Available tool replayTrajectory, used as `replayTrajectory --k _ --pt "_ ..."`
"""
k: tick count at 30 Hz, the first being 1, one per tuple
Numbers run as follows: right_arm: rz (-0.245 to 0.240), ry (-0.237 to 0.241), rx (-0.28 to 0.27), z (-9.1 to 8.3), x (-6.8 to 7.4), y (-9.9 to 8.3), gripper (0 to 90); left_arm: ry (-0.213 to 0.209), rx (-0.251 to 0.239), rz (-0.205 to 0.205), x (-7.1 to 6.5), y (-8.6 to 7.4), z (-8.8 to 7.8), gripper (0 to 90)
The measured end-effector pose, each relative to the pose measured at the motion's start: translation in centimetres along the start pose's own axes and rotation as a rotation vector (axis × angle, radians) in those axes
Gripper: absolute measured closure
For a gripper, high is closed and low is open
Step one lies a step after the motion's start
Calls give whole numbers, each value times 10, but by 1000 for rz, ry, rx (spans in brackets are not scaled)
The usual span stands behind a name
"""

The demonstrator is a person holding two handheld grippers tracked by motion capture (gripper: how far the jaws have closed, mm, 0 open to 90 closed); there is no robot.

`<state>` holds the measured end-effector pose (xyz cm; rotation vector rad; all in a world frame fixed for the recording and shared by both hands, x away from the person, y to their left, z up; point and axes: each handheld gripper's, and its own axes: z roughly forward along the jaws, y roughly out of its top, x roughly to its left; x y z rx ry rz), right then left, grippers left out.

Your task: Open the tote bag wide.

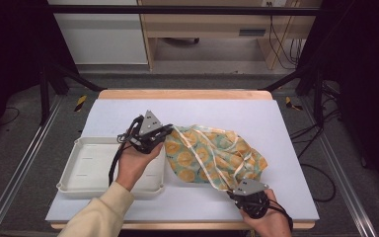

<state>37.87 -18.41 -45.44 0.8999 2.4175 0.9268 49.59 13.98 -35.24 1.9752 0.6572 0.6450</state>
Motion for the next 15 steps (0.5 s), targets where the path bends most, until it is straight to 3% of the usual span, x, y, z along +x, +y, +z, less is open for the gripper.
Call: replayTrajectory --k 4,6,8,13,15 --pt "17 -30 9 0 -5 -1 900 -13 -17 1 -3 -7 -9 893" --pt "30 -21 -13 -4 -4 1 879 -25 -26 15 -7 -10 -13 893" --pt "37 1 -60 -8 -4 3 787 -42 -22 33 -11 -13 -18 893" --pt "17 41 -141 -26 4 16 425 -56 -10 99 -19 -18 -23 892" --pt "13 50 -159 -29 5 18 399 -52 4 124 -20 -20 -24 892"
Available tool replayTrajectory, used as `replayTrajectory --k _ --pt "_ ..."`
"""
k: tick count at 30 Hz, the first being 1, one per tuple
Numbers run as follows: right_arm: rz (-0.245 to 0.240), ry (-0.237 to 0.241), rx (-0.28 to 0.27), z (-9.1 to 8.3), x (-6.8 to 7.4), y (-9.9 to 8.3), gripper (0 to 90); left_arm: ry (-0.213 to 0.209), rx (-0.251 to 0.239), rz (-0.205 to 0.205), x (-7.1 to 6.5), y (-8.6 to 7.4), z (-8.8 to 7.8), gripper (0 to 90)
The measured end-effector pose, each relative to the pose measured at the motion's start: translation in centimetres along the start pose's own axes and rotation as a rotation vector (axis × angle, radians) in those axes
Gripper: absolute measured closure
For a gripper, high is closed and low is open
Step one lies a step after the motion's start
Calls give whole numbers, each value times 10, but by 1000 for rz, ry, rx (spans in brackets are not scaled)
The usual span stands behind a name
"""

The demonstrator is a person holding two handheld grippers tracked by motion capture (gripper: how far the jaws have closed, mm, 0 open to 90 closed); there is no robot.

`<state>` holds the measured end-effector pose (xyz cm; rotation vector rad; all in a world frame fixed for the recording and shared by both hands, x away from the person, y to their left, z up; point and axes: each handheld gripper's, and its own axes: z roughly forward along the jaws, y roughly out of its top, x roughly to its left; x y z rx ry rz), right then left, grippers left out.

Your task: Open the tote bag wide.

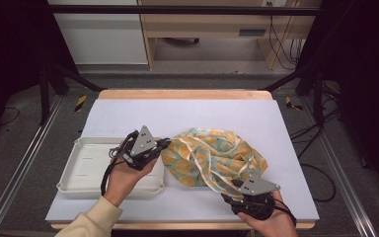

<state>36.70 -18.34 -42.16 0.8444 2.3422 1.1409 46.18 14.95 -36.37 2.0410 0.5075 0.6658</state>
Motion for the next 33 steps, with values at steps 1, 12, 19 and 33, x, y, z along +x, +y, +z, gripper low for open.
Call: replayTrajectory --k 1,12,19,33 --pt "1 4 -13 -3 1 3 376 -2 -4 -6 -1 -1 0 892" --pt "-21 -10 -53 -25 -24 47 270 -34 -8 30 -9 -12 -9 891" --pt "-31 -11 -57 -26 -38 59 334 -10 -12 54 -6 -15 -14 889" --pt "-68 85 92 41 -42 51 319 -49 -135 44 -11 8 -43 889"
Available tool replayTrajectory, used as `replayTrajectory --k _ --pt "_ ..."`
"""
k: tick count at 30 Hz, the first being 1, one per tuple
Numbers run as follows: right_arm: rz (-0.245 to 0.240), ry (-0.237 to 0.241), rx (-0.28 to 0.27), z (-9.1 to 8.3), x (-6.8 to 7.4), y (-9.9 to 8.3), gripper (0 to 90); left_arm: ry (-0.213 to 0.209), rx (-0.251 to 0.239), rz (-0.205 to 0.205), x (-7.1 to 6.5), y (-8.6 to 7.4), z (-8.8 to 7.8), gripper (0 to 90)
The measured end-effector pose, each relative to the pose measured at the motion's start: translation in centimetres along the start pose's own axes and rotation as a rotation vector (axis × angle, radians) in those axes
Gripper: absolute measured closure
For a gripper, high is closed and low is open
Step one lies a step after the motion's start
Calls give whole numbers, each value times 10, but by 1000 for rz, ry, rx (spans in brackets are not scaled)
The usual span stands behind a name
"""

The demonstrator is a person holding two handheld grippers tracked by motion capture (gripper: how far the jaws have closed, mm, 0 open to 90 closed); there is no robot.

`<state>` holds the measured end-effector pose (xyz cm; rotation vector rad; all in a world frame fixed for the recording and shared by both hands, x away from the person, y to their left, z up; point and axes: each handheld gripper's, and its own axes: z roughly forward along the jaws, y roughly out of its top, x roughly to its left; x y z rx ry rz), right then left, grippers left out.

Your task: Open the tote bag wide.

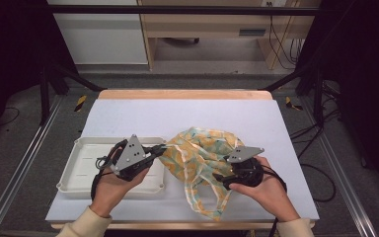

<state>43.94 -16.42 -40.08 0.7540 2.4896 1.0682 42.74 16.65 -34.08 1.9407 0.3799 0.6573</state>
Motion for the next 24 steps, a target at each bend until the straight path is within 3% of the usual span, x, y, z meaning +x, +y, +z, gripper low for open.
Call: replayTrajectory --k 5,7,9,11,13,14,15,16,19,21,24 --pt "-13 19 24 8 8 -6 443 -10 -15 -12 -2 3 -4 889" --pt "-40 25 28 10 13 -8 559 -13 -14 -16 -2 2 -5 889" --pt "-58 30 41 10 16 -8 791 -14 -8 -23 -2 2 -7 888" --pt "-46 16 36 8 17 -9 889 -27 16 -26 -1 -1 -8 883" --pt "-33 -30 27 3 15 -10 900 -34 55 -21 -1 -7 -8 835" --pt "-33 -30 27 3 15 -10 900 -44 75 -19 -1 -12 -8 835" --pt "-26 -62 18 -3 14 -11 900 -58 100 -19 -1 -17 -9 754" --pt "-26 -62 18 -3 14 -11 900 -58 124 -10 -2 -21 -10 754" --pt "-19 -107 -11 -11 15 -14 900 -41 178 2 -1 -36 -14 629" --pt "-11 -127 -23 -15 17 -17 900 -29 182 -12 4 -42 -19 591" --pt "-11 -136 -40 -18 20 -20 900 3 147 -47 14 -42 -29 569"
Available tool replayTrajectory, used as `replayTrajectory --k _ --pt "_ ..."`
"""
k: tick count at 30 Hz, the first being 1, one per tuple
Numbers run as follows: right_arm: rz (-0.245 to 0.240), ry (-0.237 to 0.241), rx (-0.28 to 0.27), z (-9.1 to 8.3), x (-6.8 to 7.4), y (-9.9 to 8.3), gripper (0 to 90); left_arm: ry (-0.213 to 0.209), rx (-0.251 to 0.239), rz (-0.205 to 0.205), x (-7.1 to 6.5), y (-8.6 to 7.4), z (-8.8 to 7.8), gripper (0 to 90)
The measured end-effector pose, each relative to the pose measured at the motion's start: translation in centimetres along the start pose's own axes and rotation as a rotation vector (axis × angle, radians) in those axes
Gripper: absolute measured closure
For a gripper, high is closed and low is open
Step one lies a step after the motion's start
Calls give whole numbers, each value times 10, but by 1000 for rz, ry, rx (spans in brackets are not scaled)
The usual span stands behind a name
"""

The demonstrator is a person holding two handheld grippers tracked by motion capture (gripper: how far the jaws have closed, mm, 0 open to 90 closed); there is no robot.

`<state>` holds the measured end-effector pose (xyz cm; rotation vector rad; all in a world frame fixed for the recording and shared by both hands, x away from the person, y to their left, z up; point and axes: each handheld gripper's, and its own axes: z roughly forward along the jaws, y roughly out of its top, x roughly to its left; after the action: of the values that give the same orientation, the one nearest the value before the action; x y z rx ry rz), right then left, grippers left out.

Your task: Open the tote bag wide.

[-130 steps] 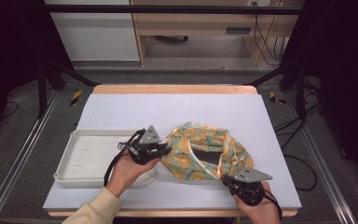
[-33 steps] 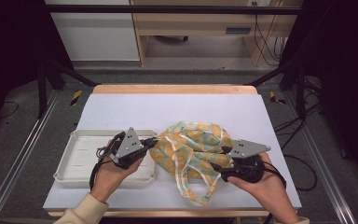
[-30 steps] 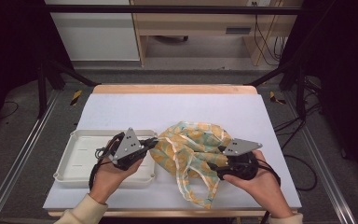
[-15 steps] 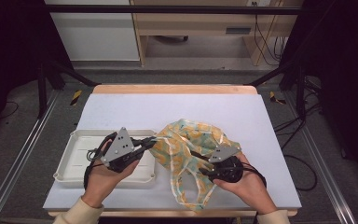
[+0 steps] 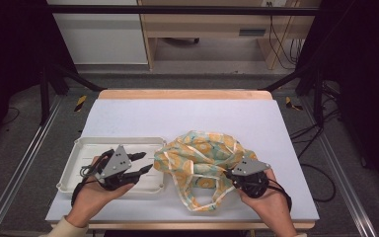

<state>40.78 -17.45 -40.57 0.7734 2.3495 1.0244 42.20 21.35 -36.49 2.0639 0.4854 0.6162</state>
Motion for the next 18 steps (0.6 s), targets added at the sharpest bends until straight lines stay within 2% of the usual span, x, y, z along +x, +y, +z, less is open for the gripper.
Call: replayTrajectory --k 1,4,5,7,9,11,13,16,18 --pt "-5 6 -8 -1 1 -1 900 15 -10 -14 4 2 -4 571" --pt "-48 45 -13 -3 9 -5 899 44 -7 -14 17 17 -10 576" --pt "-80 59 -1 -4 15 -8 899 39 -11 -12 19 24 -9 563" --pt "-88 64 -1 -5 17 -10 899 8 8 15 21 39 -2 546" --pt "-99 78 0 -7 21 -14 899 -13 18 31 20 51 11 528" --pt "-101 100 -7 -8 23 -17 899 -61 31 37 18 63 28 491" --pt "-116 115 1 -9 26 -22 899 -87 56 51 14 73 47 450" --pt "-122 126 2 -11 28 -25 900 -149 97 67 6 81 75 419" --pt "-125 132 0 -12 29 -27 900 -188 142 75 -2 82 91 383"
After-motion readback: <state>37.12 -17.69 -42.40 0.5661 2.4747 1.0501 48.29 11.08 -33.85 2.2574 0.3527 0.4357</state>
